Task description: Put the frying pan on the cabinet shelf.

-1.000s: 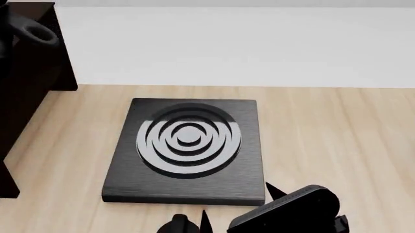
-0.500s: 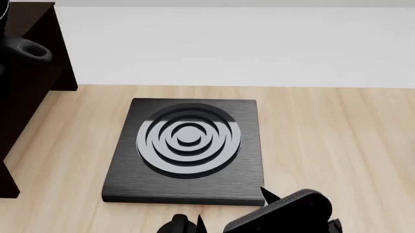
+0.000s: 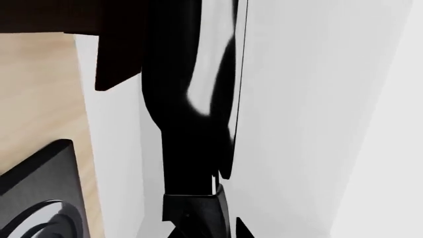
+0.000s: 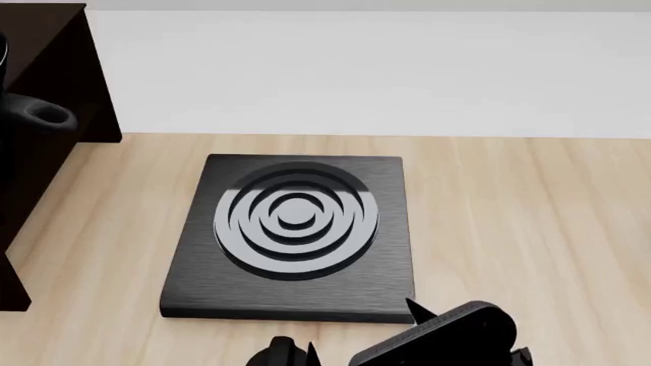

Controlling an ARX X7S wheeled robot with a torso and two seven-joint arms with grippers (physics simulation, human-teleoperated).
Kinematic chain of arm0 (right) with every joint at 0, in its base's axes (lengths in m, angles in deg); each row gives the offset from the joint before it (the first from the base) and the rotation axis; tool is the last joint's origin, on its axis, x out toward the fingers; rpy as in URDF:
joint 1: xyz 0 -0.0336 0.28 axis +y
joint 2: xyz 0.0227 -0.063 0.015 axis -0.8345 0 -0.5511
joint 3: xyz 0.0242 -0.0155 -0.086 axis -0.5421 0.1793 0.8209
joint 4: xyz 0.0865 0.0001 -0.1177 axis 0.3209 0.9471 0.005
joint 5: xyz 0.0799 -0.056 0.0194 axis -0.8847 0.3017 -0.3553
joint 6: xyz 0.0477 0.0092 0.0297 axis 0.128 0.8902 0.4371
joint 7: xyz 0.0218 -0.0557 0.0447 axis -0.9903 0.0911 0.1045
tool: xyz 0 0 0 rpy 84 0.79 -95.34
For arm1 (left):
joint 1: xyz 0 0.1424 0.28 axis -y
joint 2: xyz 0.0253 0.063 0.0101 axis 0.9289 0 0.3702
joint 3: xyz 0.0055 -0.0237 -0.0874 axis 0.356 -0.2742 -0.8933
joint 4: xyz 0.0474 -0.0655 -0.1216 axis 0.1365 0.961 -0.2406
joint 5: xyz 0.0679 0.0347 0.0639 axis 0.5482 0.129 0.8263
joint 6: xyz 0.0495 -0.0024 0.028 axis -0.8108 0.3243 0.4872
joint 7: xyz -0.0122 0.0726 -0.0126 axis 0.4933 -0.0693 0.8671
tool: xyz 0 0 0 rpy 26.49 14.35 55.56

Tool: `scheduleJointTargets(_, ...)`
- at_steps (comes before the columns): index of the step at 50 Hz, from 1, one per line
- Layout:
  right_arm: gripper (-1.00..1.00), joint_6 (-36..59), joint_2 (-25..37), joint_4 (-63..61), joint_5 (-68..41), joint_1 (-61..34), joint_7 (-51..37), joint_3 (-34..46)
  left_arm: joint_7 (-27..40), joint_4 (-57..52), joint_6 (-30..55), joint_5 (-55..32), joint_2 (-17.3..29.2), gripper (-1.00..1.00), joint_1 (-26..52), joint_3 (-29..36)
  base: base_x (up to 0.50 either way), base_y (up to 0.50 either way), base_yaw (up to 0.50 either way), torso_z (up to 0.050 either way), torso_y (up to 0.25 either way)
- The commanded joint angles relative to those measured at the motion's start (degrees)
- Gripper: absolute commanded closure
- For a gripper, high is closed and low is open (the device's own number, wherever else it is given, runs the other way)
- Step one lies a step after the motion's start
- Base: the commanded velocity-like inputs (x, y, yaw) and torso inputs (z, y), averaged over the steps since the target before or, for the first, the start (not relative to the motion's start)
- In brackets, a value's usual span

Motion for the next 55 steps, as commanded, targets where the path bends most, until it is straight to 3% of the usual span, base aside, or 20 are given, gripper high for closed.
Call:
scheduleJointTargets(1,-1.00,-0.9,0.1,0.4,-0.4,-0.2,-0.2,-0.2,-2.6,-1.7,-2.6,-3.8,-0.4,1.00,-0.8,-1.1,0.00,0.00,0.00,0.000,0.000)
scheduleJointTargets(33,-1.00,-2.9,1.2,0.6,-1.1,0.9,-1.5,0.5,-2.8,-5.0,-2.4,-3.7,-0.1,1.00,-4.8,-1.2,0.00,0.00,0.00,0.001,0.000)
scheduleJointTargets(34,-1.00,-2.7,1.1,0.5,-1.3,0.9,-1.6,0.5,-2.7,-5.4,-2.4,-3.7,-0.1,-1.00,-5.0,-1.3,0.00,0.00,0.00,0.000,0.000)
scheduleJointTargets(55,-1.00,-3.7,1.6,1.0,-1.7,0.8,-2.4,1.2,0.2,-13.1,-3.0,-4.6,-0.8,-1.00,-9.0,-2.2,0.00,0.00,0.00,0.000,0.000)
